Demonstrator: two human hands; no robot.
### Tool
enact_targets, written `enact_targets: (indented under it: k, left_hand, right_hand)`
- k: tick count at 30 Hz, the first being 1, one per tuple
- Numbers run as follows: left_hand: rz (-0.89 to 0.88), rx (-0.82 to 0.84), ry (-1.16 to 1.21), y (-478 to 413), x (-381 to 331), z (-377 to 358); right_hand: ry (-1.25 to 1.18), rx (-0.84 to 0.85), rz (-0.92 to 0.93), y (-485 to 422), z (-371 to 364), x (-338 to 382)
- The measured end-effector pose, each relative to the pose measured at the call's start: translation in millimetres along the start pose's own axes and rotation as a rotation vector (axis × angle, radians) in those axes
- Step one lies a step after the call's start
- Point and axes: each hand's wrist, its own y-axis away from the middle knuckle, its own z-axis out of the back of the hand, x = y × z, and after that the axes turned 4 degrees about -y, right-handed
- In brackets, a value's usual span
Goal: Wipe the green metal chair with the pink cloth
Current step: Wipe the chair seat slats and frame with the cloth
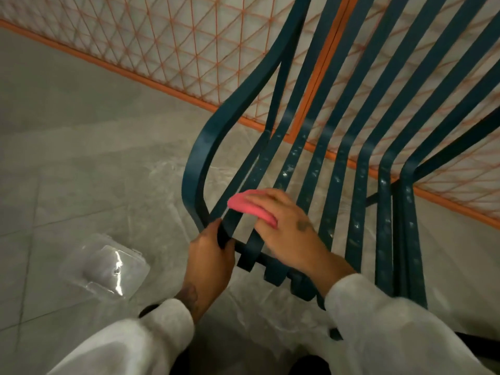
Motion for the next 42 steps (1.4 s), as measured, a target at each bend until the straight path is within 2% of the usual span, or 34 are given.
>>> enact_targets:
  k: [2,3,6,7,9,10,11,14,17,22,23,25,28,30,33,36,38,42]
  left_hand:
    - [0.013,0.008,0.019,-1.6,10.0,0.6]
    - [0.019,0.011,0.034,-3.4,13.3,0.1]
    - [0.030,0.044,0.077,-7.1,16.5,3.1]
    - [0.041,0.054,0.102,-7.3,17.2,4.8]
    - [0.062,0.078,0.151,-7.8,18.8,6.9]
    - [0.065,0.084,0.165,-8.2,19.6,6.9]
    - [0.067,0.090,0.176,-8.9,22.7,6.4]
    - [0.056,0.090,0.213,-7.3,30.9,3.6]
    - [0.065,0.068,0.240,-3.6,36.3,1.4]
    - [0.117,0.240,0.322,-8.0,40.2,13.2]
    - [0.113,0.282,0.350,-9.8,43.6,16.9]
    - [0.084,0.345,0.400,-12.5,51.3,23.6]
    - [0.127,0.389,0.579,-16.0,55.9,33.9]
    - [0.134,0.446,0.652,-17.1,58.0,38.8]
    - [0.154,0.457,0.554,-16.9,66.3,37.3]
    - [0.231,0.404,0.558,-19.2,62.1,40.0]
    - [0.238,0.436,0.607,-22.1,55.6,41.3]
    - [0.186,0.416,0.685,-23.1,39.6,45.8]
  right_hand:
    - [0.199,0.166,0.127,5.2,-17.2,-2.5]
    - [0.282,0.194,0.177,7.3,-22.1,-5.3]
    - [0.406,0.128,0.247,-7.8,-18.0,-12.3]
    - [0.498,0.127,0.208,-19.4,-15.6,-16.8]
    - [0.575,0.210,-0.026,-42.1,-9.3,-23.8]
    - [0.580,0.246,-0.102,-45.1,-8.2,-24.5]
    - [0.601,0.242,-0.084,-44.1,-10.5,-20.6]
    - [0.546,0.116,0.262,-10.5,-27.8,-1.3]
    - [0.516,0.235,0.413,9.0,-29.5,4.4]
    - [0.591,0.243,0.107,-19.4,-14.1,-13.6]
    - [0.601,0.277,0.120,-15.2,-17.8,-13.3]
    - [0.661,0.350,0.277,0.0,-26.6,-1.6]
    - [0.866,0.434,0.366,14.2,-43.2,21.0]
    - [0.782,0.455,0.293,18.0,-59.5,25.7]
    - [0.531,0.420,0.197,25.0,-85.2,17.2]
    - [0.512,0.448,0.129,32.4,-107.9,16.4]
    - [0.535,0.435,0.113,21.2,-103.8,25.2]
    - [0.773,0.420,0.377,1.6,-59.0,30.4]
